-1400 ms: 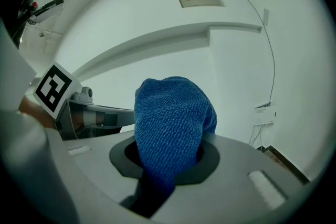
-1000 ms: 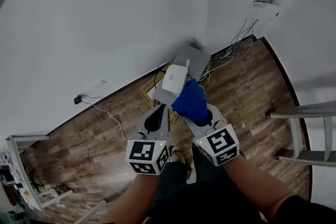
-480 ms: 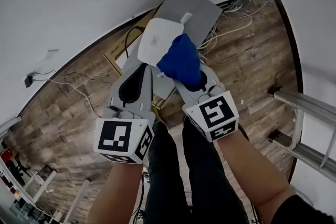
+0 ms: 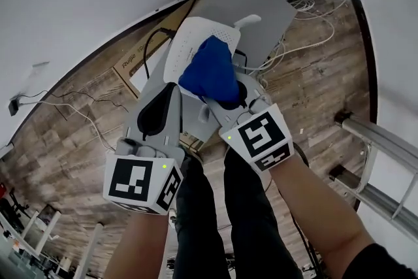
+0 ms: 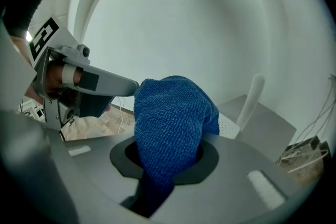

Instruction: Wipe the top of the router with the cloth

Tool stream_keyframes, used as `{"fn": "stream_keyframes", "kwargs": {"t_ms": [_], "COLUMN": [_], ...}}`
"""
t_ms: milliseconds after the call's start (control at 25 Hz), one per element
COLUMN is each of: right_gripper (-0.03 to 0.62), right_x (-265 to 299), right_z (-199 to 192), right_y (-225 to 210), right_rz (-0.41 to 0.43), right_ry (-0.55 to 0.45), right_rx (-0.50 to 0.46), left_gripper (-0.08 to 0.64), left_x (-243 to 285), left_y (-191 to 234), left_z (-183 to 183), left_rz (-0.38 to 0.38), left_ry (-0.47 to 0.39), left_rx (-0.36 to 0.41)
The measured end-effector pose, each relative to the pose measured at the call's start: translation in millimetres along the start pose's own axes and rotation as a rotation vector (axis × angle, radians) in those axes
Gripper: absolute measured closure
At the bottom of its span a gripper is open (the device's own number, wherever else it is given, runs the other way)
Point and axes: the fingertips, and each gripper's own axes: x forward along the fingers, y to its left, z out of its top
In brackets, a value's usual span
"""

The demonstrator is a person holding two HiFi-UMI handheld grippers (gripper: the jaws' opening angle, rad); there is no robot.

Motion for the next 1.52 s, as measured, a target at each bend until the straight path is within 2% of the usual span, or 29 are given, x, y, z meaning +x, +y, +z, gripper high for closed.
{"fn": "stream_keyframes", "kwargs": {"t_ms": [280, 640, 840, 1280, 1360, 1520], "right_gripper": [0.489, 0.489, 0.489, 0.49, 0.489, 0.489], "right_x": [22.6, 62.4, 86.9, 99.9, 102.1, 104.3], "right_z": [1.8, 32.8, 43.7, 18.4, 19.9, 26.5], "right_y": [-3.0, -22.3, 0.4, 63.8, 64.1, 49.0], "right_rz": [0.029, 0.017, 0.083, 0.343, 0.357, 0.305], "right_ry": [0.069, 0.096, 0.115, 0.261, 0.261, 0.254], "right_rx": [-0.076, -0.161, -0.222, -0.397, -0.422, -0.419], "left_gripper": [0.558, 0.558, 0.558, 0.558, 0.558, 0.558], "left_x": [4.3, -1.0, -6.8, -18.2, -16.9, -11.9], "left_y": [15.9, 44.1, 65.9, 94.1, 96.7, 94.9], "left_z": [-1.3, 1.8, -1.5, -26.2, -27.9, -24.7], "left_rz": [0.003, 0.016, 0.055, 0.126, 0.131, 0.132], "left_ry": [0.011, -0.012, -0.019, -0.026, -0.037, -0.046], "left_rx": [-0.04, -0.087, -0.126, -0.216, -0.219, -0.228]}}
